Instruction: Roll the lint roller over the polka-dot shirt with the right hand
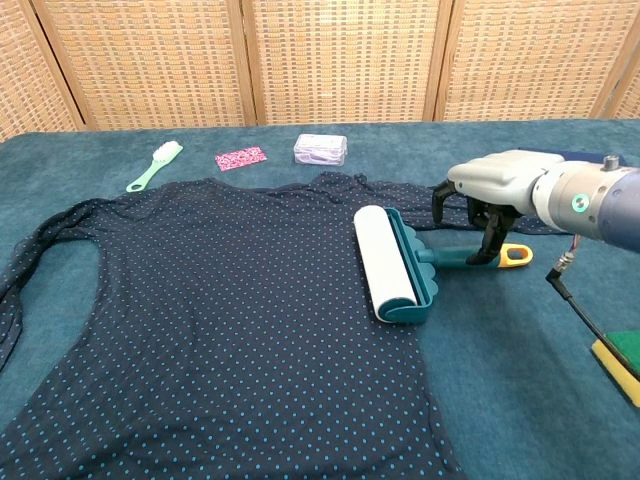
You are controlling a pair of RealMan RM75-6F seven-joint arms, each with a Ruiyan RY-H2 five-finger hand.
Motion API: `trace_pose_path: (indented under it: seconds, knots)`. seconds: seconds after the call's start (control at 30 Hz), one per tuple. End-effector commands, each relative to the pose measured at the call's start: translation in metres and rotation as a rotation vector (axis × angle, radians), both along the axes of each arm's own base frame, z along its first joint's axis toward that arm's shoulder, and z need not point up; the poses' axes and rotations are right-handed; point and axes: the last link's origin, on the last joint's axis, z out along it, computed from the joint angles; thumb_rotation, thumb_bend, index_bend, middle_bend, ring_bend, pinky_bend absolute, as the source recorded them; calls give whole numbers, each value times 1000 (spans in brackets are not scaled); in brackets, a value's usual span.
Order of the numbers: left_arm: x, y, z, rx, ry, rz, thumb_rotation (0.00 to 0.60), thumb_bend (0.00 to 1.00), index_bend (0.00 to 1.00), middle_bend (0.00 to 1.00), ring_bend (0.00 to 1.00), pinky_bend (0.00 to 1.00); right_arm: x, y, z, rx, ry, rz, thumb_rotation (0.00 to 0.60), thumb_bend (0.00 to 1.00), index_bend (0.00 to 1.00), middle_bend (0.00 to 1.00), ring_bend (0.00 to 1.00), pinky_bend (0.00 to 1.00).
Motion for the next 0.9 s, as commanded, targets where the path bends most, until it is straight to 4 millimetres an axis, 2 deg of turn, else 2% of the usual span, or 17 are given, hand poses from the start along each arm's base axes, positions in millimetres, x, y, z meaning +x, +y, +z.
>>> trace_pose_path:
  seconds: [0.03, 0.5, 0.73, 0.9]
  knots:
    - [0, 0, 0, -1, 2, 1, 600, 0, 0, 0, 0, 0, -1, 1, -3, -1, 10, 8, 600, 380, 358, 1000, 1000, 1000]
    - [-1, 1, 0, -2, 5, 7, 600, 0, 0, 0, 0, 0, -6, -1, -24, 8, 26, 13, 600, 384, 403, 1000, 1000, 1000]
    - [-2, 3, -1, -3, 7, 9, 600, 0, 0, 0, 0, 0, -2, -1, -33, 12, 26, 24, 600, 418, 432, 1000, 1000, 1000]
    - [-3, 4, -1, -4, 7, 11, 600, 0, 0, 0, 0, 0, -1, -3, -38, 9, 30, 25, 600, 517, 475, 1000, 1000, 1000]
